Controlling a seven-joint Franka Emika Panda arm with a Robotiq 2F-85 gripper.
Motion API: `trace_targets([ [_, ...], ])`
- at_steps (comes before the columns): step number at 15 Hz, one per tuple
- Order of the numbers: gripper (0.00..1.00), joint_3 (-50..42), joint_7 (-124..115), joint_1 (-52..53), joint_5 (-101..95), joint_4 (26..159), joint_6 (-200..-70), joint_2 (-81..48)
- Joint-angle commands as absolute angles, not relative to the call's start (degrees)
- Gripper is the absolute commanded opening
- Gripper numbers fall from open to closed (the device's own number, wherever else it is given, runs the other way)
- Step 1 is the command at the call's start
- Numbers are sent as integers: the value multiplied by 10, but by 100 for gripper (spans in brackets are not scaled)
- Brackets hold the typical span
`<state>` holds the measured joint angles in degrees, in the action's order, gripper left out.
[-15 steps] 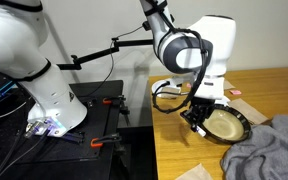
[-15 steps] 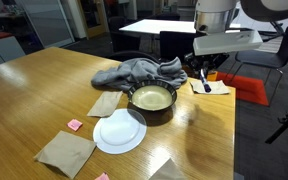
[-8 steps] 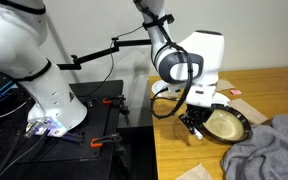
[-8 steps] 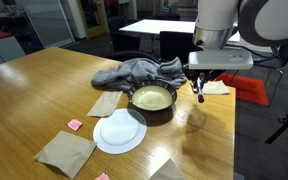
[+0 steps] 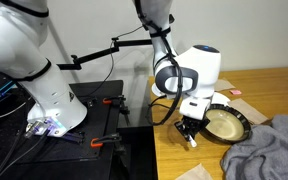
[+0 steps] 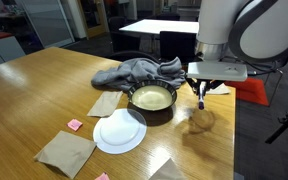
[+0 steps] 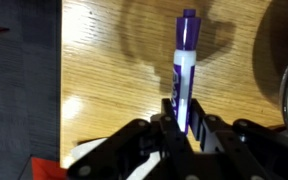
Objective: Remove the marker from the bowl and put it on the table
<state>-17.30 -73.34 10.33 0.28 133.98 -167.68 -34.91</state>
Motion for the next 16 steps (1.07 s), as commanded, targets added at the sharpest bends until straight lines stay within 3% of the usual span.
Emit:
trace_targets([
  [1, 5, -168, -711, 92, 31, 1335, -1718, -372],
  [10, 5, -170, -660, 89, 76, 1328, -1752, -407],
  [11, 10, -170, -656, 89, 79, 1327, -1750, -408],
  [12, 45, -170, -650, 90, 82, 1327, -1751, -409],
  [14, 53, -170, -644, 89, 87, 1326, -1752, -409],
  [16, 68, -170, -638, 90, 92, 1324, -1750, -409],
])
